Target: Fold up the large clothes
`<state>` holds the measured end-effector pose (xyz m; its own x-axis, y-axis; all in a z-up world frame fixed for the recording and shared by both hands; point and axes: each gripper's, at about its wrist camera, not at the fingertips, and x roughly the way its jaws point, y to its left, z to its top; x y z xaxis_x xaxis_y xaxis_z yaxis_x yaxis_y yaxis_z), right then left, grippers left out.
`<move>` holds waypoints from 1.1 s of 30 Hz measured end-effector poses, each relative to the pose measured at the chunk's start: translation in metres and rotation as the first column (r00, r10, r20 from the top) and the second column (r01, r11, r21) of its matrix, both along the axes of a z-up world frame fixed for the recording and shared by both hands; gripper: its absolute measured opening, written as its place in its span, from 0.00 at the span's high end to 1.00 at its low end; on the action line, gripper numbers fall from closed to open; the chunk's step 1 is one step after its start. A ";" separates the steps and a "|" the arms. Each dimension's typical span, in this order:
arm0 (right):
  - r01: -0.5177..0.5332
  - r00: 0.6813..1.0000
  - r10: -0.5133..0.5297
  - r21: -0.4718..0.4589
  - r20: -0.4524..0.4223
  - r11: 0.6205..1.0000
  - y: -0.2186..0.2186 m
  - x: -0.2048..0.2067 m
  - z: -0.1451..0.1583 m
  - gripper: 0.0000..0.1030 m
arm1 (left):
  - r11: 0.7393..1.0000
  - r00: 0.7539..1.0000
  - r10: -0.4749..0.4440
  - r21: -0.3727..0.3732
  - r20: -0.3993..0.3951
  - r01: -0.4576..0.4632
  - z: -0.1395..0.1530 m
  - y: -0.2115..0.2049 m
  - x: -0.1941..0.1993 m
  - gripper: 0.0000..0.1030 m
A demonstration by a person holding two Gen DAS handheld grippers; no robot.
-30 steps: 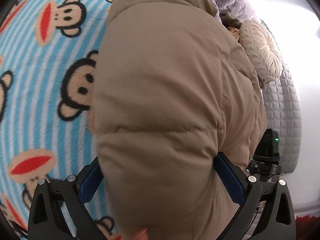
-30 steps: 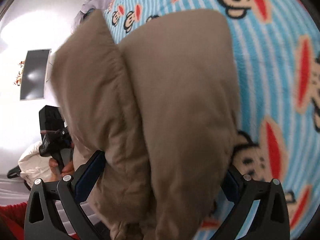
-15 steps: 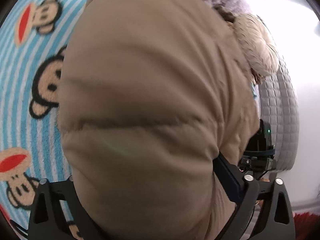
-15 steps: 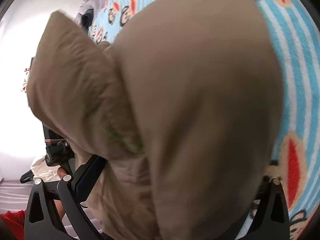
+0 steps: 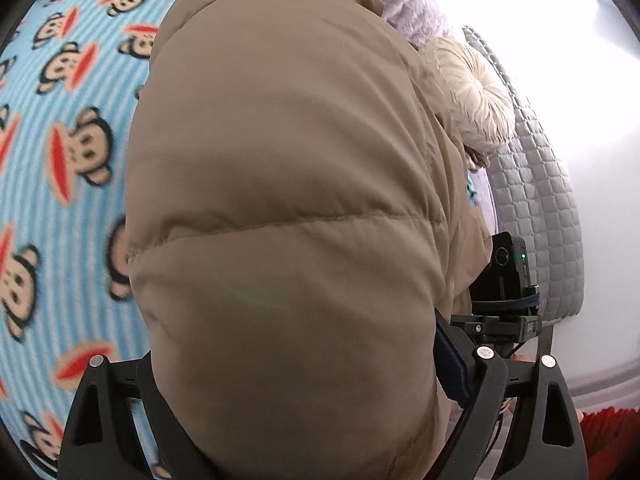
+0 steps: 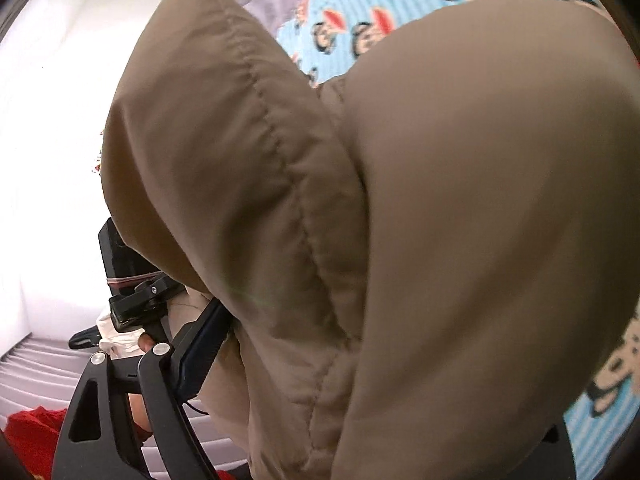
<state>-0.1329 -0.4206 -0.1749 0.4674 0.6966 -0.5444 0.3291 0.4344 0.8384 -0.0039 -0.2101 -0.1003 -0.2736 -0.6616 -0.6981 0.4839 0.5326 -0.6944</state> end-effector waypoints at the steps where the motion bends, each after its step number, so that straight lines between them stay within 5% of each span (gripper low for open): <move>1: -0.002 1.000 0.002 -0.003 0.002 1.000 0.005 0.003 -0.001 0.15 | 1.000 1.000 0.004 0.004 0.000 -0.004 0.000 0.004 0.010 0.11; 9: 0.005 1.000 -0.004 -0.025 0.031 1.000 0.034 0.073 -0.006 0.15 | 0.999 0.999 0.023 0.025 0.049 -0.024 -0.007 0.026 0.110 0.11; 14: 0.019 0.999 -0.021 -0.081 -0.025 0.997 0.033 0.105 -0.033 0.15 | 0.995 0.998 0.069 0.074 -0.011 -0.068 -0.061 0.031 0.160 0.08; 20: 0.044 0.992 -0.053 -0.082 -0.110 0.996 0.031 0.098 -0.070 0.07 | 0.994 0.997 0.073 0.080 -0.035 -0.070 -0.096 0.039 0.162 0.00; 25: 0.072 0.988 -0.091 -0.154 -0.125 0.985 0.029 0.056 -0.044 0.07 | 0.975 0.983 0.101 0.181 0.154 -0.128 -0.055 0.052 0.148 0.03; 29: 0.118 0.982 -0.153 -0.278 -0.107 0.953 0.026 0.015 -0.004 0.08 | 0.967 0.947 0.088 0.201 0.309 -0.156 -0.017 0.057 0.139 0.30; 31: 0.139 0.983 -0.168 -0.314 -0.068 0.939 0.030 -0.001 0.015 0.21 | 0.965 0.934 0.079 0.208 0.350 -0.159 -0.002 0.045 0.137 0.36; 33: 0.142 0.986 -0.165 -0.361 -0.035 0.922 0.032 -0.017 0.034 0.64 | 0.973 0.921 0.070 0.179 0.384 -0.148 0.016 0.028 0.135 0.36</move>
